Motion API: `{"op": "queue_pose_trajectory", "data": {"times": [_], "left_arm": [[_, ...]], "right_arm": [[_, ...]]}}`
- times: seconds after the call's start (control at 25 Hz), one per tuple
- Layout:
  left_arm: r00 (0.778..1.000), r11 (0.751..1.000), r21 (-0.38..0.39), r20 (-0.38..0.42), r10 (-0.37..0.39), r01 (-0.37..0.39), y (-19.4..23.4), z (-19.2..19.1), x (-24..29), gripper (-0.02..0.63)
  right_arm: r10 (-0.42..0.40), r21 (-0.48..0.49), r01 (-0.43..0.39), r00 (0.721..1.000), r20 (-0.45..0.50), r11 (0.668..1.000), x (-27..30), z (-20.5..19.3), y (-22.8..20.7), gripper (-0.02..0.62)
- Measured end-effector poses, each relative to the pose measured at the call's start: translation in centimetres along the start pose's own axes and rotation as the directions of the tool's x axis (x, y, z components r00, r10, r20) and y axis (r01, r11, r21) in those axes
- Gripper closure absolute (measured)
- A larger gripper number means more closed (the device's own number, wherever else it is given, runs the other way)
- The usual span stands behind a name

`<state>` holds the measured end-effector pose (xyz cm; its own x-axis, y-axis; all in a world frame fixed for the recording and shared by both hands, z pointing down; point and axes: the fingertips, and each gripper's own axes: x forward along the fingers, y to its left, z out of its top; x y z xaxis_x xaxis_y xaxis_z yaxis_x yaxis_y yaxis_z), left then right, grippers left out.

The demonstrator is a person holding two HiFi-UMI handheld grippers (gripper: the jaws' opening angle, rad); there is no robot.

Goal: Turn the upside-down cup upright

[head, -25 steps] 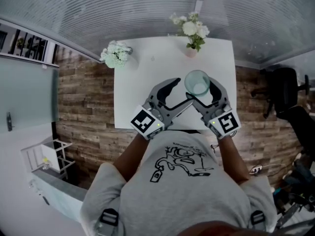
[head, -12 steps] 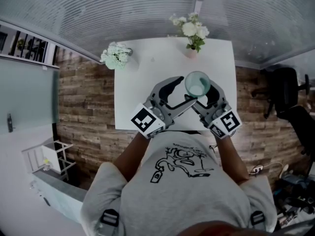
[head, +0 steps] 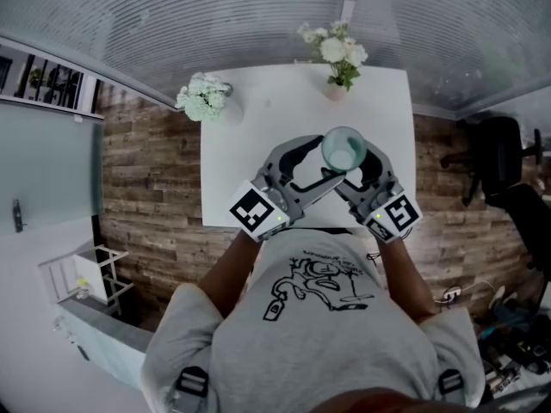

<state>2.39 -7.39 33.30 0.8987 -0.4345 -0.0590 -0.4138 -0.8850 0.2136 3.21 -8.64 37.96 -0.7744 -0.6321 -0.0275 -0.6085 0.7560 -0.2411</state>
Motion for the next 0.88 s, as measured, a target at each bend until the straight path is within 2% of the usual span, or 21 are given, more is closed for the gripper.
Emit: {"op": "queue_pose_trajectory", "data": {"times": [0.24,0.48,0.88], "left_arm": [[0.999,0.999,0.037,-0.031,-0.019,0.020,0.0,-0.8,-0.2,0.320],[0.995,0.997,0.065,-0.095,-0.026,0.032,-0.2,-2.4,-0.5,0.321],[0.979,0.991,0.114,-0.196,-0.048,0.071,-0.1,-5.8,-0.9,0.321]], "right_arm": [[0.002,-0.042,-0.004,0.999,-0.052,0.999,0.1,-1.1,0.0,0.241],[-0.014,-0.059,0.007,0.994,-0.108,0.998,0.1,-2.4,0.1,0.241],[-0.011,-0.101,-0.017,0.965,-0.262,0.995,-0.3,-6.5,-0.4,0.241]]}}
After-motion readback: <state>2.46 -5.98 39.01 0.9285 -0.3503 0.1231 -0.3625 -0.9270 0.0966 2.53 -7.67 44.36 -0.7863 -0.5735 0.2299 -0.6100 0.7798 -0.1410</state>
